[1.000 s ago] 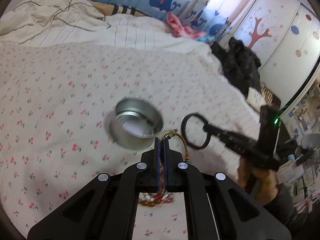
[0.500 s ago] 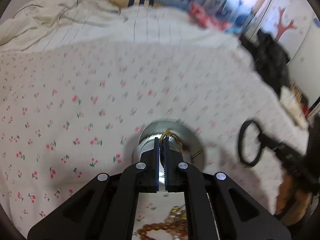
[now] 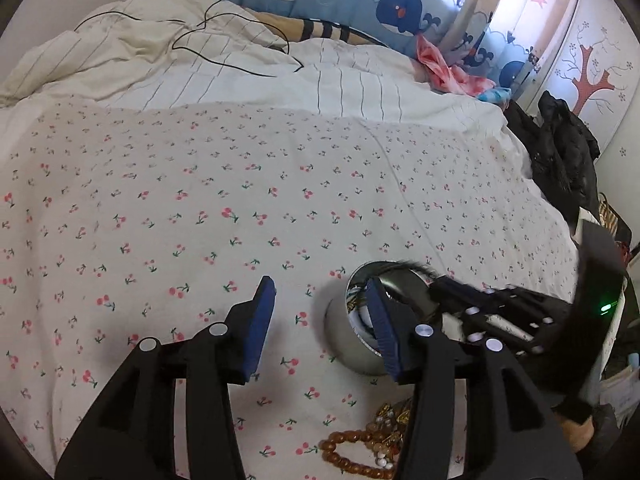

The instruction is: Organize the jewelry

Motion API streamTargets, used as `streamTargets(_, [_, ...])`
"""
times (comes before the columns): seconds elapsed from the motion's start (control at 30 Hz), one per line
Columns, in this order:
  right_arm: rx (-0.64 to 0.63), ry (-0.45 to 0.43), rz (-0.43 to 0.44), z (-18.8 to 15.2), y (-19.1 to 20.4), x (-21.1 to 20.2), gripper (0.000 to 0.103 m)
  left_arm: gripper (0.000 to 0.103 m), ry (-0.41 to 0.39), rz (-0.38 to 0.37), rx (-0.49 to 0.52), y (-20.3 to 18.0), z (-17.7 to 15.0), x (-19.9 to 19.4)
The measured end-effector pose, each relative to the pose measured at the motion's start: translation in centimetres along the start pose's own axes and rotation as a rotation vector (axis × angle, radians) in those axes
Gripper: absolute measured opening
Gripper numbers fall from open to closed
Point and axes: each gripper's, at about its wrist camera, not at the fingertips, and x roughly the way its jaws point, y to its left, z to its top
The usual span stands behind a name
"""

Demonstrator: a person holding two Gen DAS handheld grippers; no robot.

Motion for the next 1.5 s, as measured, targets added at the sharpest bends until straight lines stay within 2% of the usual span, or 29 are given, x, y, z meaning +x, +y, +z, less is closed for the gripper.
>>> streamTargets(0.03, [0.002,-0.005,0.007,-0.2,0.0,0.0,0.033,0.045,0.003,0.001,0.001,0.0,-0.1,-0.1])
streamTargets(0.1, [0.035,-0.047,0.004,-0.6,-0.8,-1.3,0.037,0.045,0.011,0.003,0.010,0.0,-0.6,-0.2])
streamTargets(0.17, [0.067,-0.075,0.000,-1.2,-1.9,-3.3,0.037,0.045,0.028,0.005,0.027,-0.2,-1.3,-0.3])
streamTargets(0.27, [0.074,-0.066,0.001,-3.2,-3.2,-5.7,0.037,0.048,0.076,-0.012,0.061,-0.7,-3.4,-0.1])
streamTargets(0.33, [0.060,-0.026,0.014,-5.7,-3.7,-6.3,0.037,0.048,0.116,-0.033,0.090,-1.3,-4.9,0.4])
streamTargets(0.4, [0.077,0.032,0.045,-8.3,-4.4,-6.1,0.037,0.048,0.172,-0.088,0.089,-1.8,-6.9,1.2])
streamTargets(0.5, [0.099,0.085,0.091,-10.0,-4.2,-5.5,0.035,0.048,0.222,-0.142,0.097,-2.6,-8.3,2.3])
streamTargets(0.8, [0.013,0.069,0.130,-9.5,-1.1,-4.0,0.033,0.053,0.248,-0.183,0.039,-2.2,-9.0,3.6])
streamTargets(0.97, [0.007,0.136,0.107,-10.1,-1.3,-2.6,0.033,0.057,0.272,-0.239,0.016,-2.3,-8.8,4.0])
streamTargets(1.0, [0.002,0.136,0.105,-10.1,-1.2,-2.6,0.028,0.058,0.271,-0.236,0.011,-2.4,-8.8,4.0])
streamTargets(1.1, [-0.001,0.121,0.122,-10.2,-0.9,-2.8,0.003,0.062,0.264,-0.210,0.004,-2.2,-8.7,4.0])
streamTargets(1.2, [0.051,0.100,0.180,-10.0,-1.5,-3.6,0.002,0.062,0.265,-0.209,-0.008,-2.1,-8.6,4.0])
streamTargets(1.27, [0.090,0.050,0.248,-9.6,-2.4,-4.9,0.002,0.063,0.263,-0.206,-0.003,-2.2,-8.7,4.0])
streamTargets(1.37, [0.136,-0.003,0.295,-9.4,-3.6,-6.1,0.002,0.064,0.268,-0.207,0.006,-2.4,-8.7,4.1])
streamTargets(1.5, [0.212,-0.061,0.295,-8.7,-5.4,-7.1,0.002,0.065,0.268,-0.198,0.009,-2.5,-8.6,4.2])
